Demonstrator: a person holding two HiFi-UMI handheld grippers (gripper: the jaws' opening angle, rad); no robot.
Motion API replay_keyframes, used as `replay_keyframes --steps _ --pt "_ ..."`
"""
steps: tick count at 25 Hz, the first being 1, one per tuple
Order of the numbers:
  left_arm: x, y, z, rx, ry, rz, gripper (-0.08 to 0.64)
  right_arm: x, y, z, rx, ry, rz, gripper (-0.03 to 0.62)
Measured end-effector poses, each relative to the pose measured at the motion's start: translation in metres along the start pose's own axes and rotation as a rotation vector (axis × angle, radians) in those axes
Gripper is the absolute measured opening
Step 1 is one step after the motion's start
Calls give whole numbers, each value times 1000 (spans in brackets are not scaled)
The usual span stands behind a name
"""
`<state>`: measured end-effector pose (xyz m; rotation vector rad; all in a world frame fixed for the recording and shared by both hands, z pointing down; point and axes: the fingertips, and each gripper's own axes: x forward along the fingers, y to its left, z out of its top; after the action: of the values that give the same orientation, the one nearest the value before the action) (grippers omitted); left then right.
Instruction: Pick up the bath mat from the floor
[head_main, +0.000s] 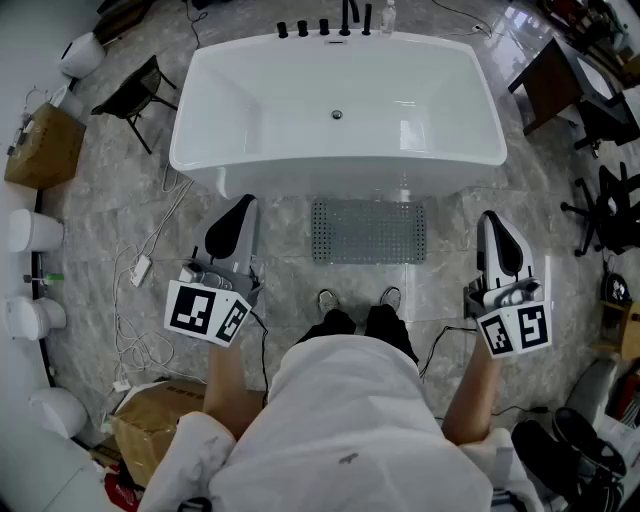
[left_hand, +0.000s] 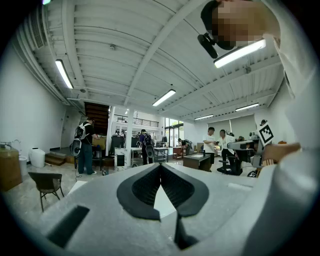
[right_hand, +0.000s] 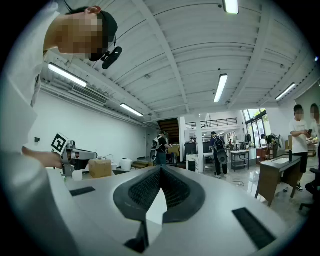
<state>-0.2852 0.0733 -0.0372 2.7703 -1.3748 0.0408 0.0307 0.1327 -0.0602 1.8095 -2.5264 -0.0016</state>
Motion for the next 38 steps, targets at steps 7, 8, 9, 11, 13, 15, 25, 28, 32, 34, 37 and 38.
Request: replay_keyframes --steps 7,8,9,11,13,15,25,28,32,34,37,38 --pt "4 -1 0 5 10 -7 12 1 -2 3 -8 2 -4 8" --pt "5 -1 0 5 12 -9 12 2 -2 3 -11 5 -6 8" --pt "6 -1 -1 6 14 -10 12 2 -3 2 -13 7 -7 8" --pt "8 -2 -3 8 18 -13 12 1 -4 2 -13 3 -14 8" --pt "9 -3 -5 8 23 -16 12 -1 -7 4 -7 -16 -27 8" --pt "12 -5 -7 11 31 -22 12 -2 -10 6 6 -30 -36 8" --pt "29 -14 -31 63 100 -30 14 -15 -29 -20 25 47 -114 8" --pt "34 -22 -38 42 114 -57 14 -22 -33 -26 32 65 -132 9" --pt "45 -33 -47 23 139 -55 14 -23 -51 -37 60 89 -128 9" --pt "52 -40 -49 11 150 -49 14 -20 -60 -39 69 91 -105 9" --pt "63 -54 -49 6 167 -43 14 -14 -79 -44 72 100 -71 9" --pt "67 -61 -50 -1 172 -48 14 -14 -86 -47 72 108 -61 9"
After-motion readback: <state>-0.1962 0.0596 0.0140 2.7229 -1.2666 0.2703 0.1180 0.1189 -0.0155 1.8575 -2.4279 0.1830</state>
